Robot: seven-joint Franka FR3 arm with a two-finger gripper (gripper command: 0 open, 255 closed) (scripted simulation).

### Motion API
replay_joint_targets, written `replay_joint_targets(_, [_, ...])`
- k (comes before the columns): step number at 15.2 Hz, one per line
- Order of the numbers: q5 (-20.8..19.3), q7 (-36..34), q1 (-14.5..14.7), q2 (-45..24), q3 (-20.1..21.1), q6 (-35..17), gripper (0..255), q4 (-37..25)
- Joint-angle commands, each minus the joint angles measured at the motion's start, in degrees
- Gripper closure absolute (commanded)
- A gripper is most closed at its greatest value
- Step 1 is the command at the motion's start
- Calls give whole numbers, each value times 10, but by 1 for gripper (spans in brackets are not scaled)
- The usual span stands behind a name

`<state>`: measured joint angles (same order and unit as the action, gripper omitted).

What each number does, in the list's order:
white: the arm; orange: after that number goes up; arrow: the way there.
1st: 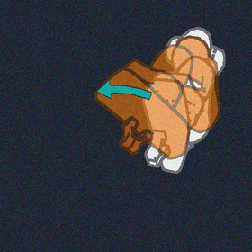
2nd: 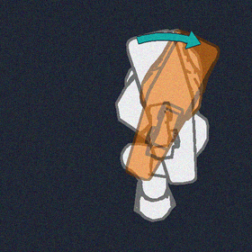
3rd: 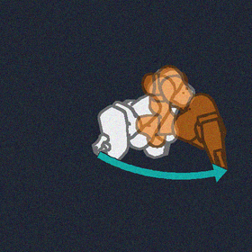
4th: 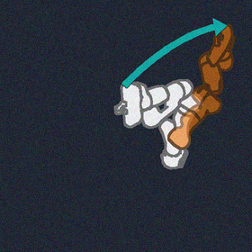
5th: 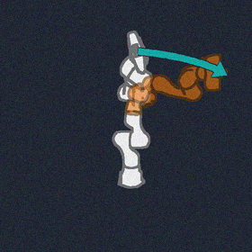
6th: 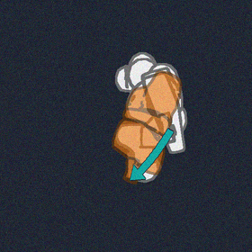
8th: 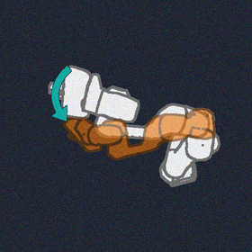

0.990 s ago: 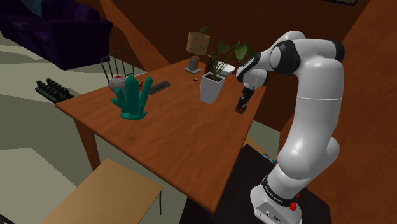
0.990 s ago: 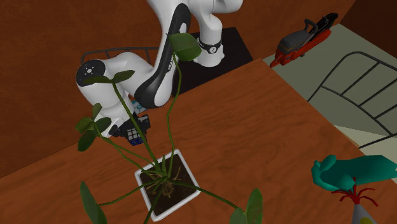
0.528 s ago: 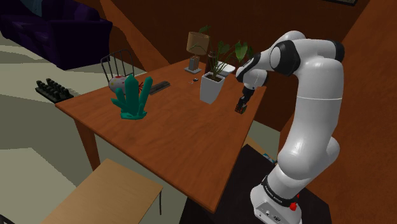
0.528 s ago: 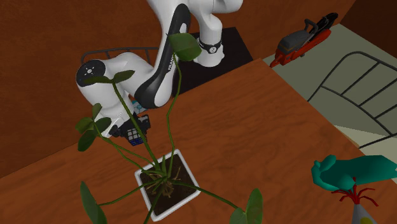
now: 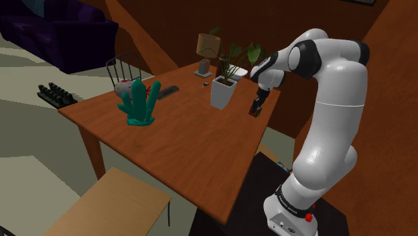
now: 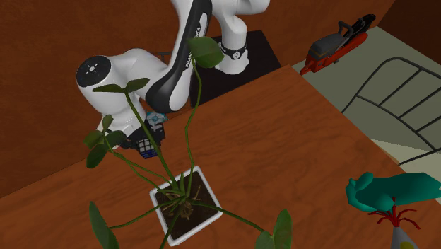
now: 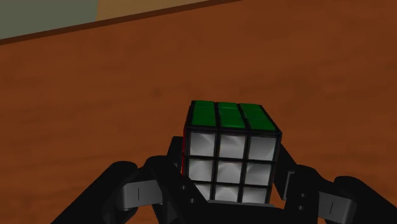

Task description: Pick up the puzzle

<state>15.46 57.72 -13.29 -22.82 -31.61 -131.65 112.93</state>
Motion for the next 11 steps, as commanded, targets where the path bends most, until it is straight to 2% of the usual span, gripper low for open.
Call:
replay_joint_targets(1, [-7,-5,3,8,-4,13,255,-5])
replay_joint_targets(11, [-36,-23,14,46,-18,62,255,-23])
